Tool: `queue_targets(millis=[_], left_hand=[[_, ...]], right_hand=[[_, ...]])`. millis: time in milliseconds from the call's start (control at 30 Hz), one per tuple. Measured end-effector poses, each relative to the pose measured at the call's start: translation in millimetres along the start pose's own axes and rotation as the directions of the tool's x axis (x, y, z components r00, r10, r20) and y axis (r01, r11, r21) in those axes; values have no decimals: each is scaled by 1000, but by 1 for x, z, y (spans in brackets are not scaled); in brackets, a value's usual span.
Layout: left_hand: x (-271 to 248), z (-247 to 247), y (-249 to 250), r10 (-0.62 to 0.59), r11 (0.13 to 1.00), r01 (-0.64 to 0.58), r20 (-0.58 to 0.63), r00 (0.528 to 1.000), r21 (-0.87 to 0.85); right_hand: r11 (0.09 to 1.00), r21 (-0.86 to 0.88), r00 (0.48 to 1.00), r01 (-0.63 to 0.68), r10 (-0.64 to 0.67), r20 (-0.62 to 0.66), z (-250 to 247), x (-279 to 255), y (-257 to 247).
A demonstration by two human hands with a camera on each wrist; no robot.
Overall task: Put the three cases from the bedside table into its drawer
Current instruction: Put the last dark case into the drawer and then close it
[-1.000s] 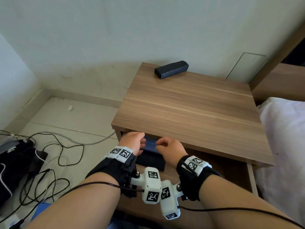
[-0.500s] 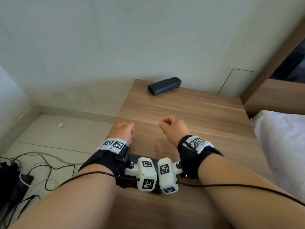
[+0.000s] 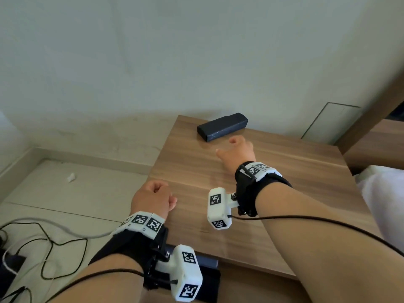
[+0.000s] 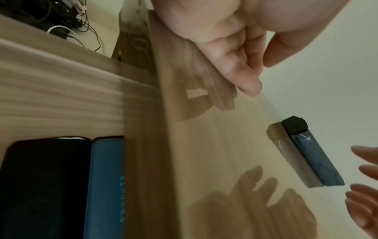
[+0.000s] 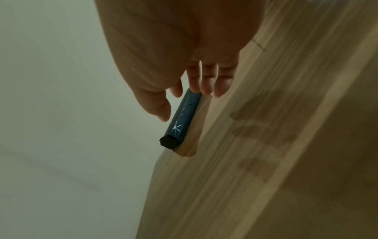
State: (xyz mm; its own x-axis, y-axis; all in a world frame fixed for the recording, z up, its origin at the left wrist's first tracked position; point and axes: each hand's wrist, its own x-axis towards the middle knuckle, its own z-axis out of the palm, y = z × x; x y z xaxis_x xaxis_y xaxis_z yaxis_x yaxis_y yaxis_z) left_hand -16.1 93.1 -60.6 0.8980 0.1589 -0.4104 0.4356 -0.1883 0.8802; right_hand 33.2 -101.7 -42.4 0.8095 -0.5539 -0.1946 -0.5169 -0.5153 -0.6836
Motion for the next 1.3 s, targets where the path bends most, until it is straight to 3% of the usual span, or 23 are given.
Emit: queue_targets(millis=[100, 267, 600, 867, 1067, 1200, 1300], left_hand=[[3, 1, 1, -17, 1000, 17, -3, 1000, -23], [1, 4, 0, 8, 1000, -7, -54, 999, 26], [-3, 7, -1, 25, 996, -18, -79, 997, 83], [-4, 7, 0, 62, 993, -54, -78, 995, 104], [-3, 6, 0, 69, 994, -60, -94, 993, 93], [-1, 8, -3, 89, 992, -79, -102, 991, 103], [0, 7, -5, 85, 992, -75, -102, 991, 101]], right_hand=[[995, -84, 996, 48, -54, -68, 6, 12, -5], [964, -215, 987, 158, -163, -3, 19, 25, -13], [859, -473, 978, 196, -137, 156, 42, 44, -24], [834, -500, 972, 232, -180, 152, 34, 51, -31], [845, -523, 993, 116, -111, 41, 22, 50, -13], [942, -326, 991, -75, 35, -127, 13, 43, 2], [945, -309, 990, -108, 75, -118, 3, 32, 11]])
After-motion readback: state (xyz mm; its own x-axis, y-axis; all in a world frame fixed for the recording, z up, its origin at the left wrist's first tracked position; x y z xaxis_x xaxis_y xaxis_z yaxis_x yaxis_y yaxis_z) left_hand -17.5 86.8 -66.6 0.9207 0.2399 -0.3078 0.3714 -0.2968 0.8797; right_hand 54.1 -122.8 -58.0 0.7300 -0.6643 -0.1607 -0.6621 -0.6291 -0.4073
